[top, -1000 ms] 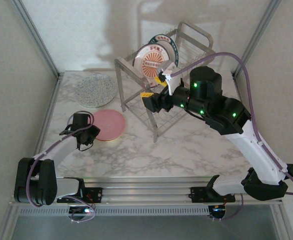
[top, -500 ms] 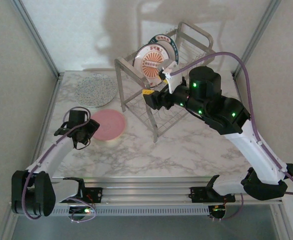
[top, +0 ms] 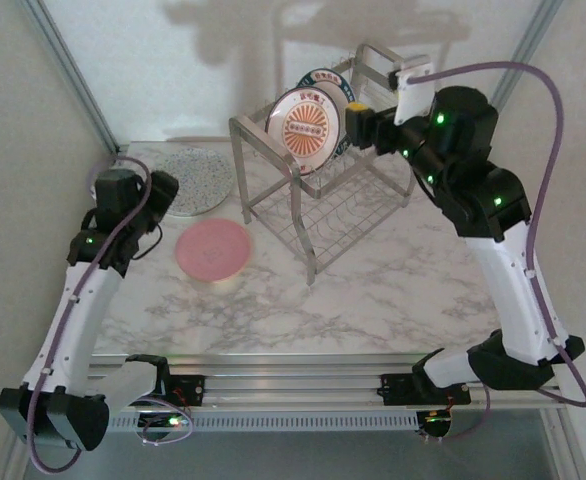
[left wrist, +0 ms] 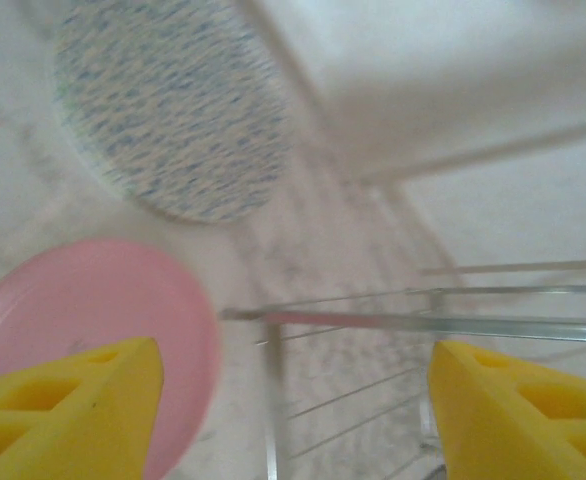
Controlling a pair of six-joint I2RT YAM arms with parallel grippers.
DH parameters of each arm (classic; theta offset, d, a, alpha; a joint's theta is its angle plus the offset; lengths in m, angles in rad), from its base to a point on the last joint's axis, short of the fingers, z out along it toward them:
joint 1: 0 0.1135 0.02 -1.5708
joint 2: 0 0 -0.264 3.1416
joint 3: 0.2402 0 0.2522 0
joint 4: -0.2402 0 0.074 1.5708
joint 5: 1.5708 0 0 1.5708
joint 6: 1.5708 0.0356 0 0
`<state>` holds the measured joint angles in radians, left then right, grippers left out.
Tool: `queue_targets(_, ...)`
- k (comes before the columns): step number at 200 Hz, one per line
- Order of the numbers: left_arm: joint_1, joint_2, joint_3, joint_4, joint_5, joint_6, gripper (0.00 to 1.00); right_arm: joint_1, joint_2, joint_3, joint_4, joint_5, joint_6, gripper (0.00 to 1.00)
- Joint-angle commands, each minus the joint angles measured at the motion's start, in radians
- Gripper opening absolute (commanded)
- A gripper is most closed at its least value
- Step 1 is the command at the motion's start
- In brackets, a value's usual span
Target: Unload the plates from the dish rack
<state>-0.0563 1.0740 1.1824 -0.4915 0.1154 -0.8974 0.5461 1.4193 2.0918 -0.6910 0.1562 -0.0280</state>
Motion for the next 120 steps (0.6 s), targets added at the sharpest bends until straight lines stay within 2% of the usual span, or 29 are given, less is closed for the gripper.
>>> queue_targets(1,-0.023,0.024,0.106,0.103,0.078,0.056,0.7,-0.075,0.049,0.033,0.033,-0.135,0.155,0.84)
queue_targets(24,-0.05,0.057,0.179,0.207,0.181,0.075,0.69,-0.131,0.092,0.035,0.045,-0.239,0.239,0.82)
queue_targets(54,-0.1,0.098,0.247,0.326,0.294,0.08,0.68,-0.188,0.139,0.051,0.028,-0.321,0.274,0.76)
queue_targets(80,-0.157,0.12,0.316,0.375,0.317,0.116,0.68,-0.235,0.167,0.06,0.022,-0.388,0.292,0.73)
queue_targets(120,-0.224,0.16,0.434,0.375,0.32,0.188,0.69,-0.242,0.225,0.116,-0.065,-0.432,0.239,0.69)
